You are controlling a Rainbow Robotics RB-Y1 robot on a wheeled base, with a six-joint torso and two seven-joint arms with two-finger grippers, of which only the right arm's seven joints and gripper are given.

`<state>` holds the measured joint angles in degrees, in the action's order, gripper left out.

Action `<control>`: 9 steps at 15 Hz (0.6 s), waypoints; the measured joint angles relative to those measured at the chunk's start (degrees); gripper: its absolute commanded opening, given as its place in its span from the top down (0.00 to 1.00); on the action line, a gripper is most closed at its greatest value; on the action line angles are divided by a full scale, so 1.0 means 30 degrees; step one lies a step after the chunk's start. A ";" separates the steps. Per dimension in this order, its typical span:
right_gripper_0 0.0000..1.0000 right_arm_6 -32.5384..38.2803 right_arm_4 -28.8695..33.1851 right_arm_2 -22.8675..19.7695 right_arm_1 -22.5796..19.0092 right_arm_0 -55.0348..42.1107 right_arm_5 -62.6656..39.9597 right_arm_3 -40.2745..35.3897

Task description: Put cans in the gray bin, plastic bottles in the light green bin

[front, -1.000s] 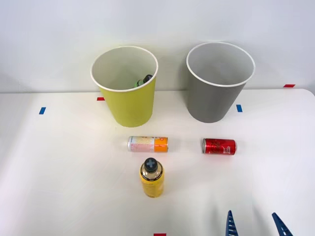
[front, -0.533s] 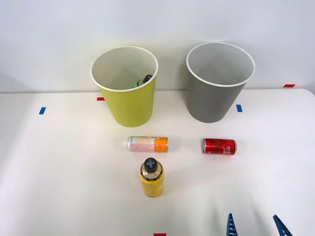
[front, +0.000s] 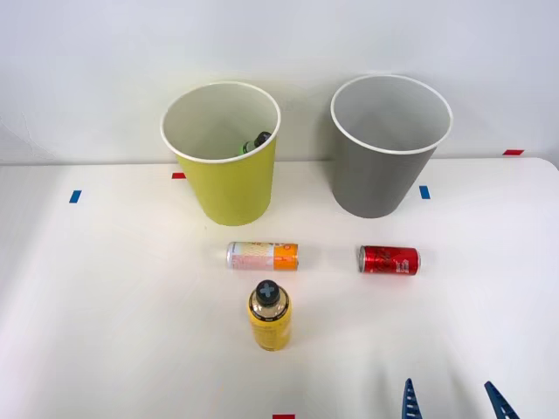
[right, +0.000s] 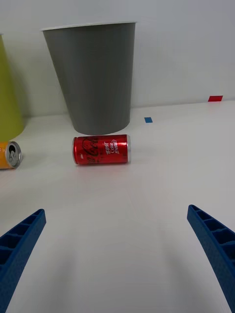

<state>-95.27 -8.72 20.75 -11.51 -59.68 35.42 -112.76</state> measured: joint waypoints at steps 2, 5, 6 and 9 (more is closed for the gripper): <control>0.00 0.0000 0.0001 0.0000 0.0000 0.0000 0.0000 0.0000; 0.00 0.0000 0.0002 -0.0001 0.0000 0.0000 0.0000 0.0000; 0.00 0.0000 0.0002 -0.0001 0.0000 0.0000 0.0000 0.0000; 0.00 0.0000 0.0003 -0.0001 0.0000 0.0000 0.0000 0.0000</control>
<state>-95.27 -8.71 20.75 -11.51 -59.68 35.42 -112.76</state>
